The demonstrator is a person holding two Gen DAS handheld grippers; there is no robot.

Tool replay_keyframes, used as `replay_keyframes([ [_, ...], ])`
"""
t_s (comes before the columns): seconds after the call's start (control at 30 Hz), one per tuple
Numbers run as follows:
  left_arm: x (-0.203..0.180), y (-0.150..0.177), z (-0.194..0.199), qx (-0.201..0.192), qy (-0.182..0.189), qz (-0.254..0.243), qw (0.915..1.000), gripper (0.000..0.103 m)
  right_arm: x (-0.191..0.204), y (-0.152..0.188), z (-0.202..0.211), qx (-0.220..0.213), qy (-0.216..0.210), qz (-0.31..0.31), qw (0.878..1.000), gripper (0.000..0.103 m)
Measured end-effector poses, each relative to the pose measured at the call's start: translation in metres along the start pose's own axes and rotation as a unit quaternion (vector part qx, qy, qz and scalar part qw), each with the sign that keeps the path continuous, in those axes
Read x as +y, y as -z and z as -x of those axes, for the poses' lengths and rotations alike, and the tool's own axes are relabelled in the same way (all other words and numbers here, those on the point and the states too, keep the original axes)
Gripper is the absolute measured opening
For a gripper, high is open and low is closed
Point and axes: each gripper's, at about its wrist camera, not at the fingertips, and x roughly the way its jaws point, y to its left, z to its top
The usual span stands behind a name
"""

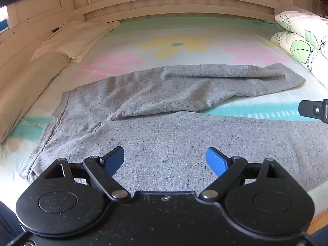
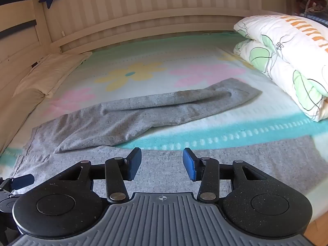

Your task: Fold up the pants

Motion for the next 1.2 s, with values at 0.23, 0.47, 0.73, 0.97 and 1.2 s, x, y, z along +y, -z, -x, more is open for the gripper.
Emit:
replay_keyframes([
  [0.23, -0.0019, -0.0052, -0.0005, 0.003, 0.005, 0.004, 1.0, 0.085, -0.0021, -0.0012, -0.0011, -0.002, 0.001, 0.002, 1.0, 0.043],
  [0.47, 0.0023, -0.0045, -0.0008, 0.001, 0.005, 0.007, 1.0, 0.085, 0.0019, 0.0002, -0.0017, -0.001, 0.001, 0.004, 1.0, 0.043],
  [0.73, 0.0016, 0.0002, -0.0029, 0.003, 0.004, 0.008, 1.0, 0.085, 0.001, -0.0006, -0.0018, -0.002, 0.0, 0.003, 1.0, 0.043],
  [0.97, 0.0038, 0.0001, -0.0023, 0.005, 0.005, 0.012, 0.9999, 0.085, 0.0051, 0.0008, -0.0014, 0.001, 0.002, 0.008, 1.0, 0.043],
  [1.2, 0.0033, 0.0009, -0.0034, 0.015, 0.012, 0.013, 0.9997, 0.085, 0.0038, 0.0077, -0.0039, 0.02, 0.012, 0.016, 1.0, 0.043],
])
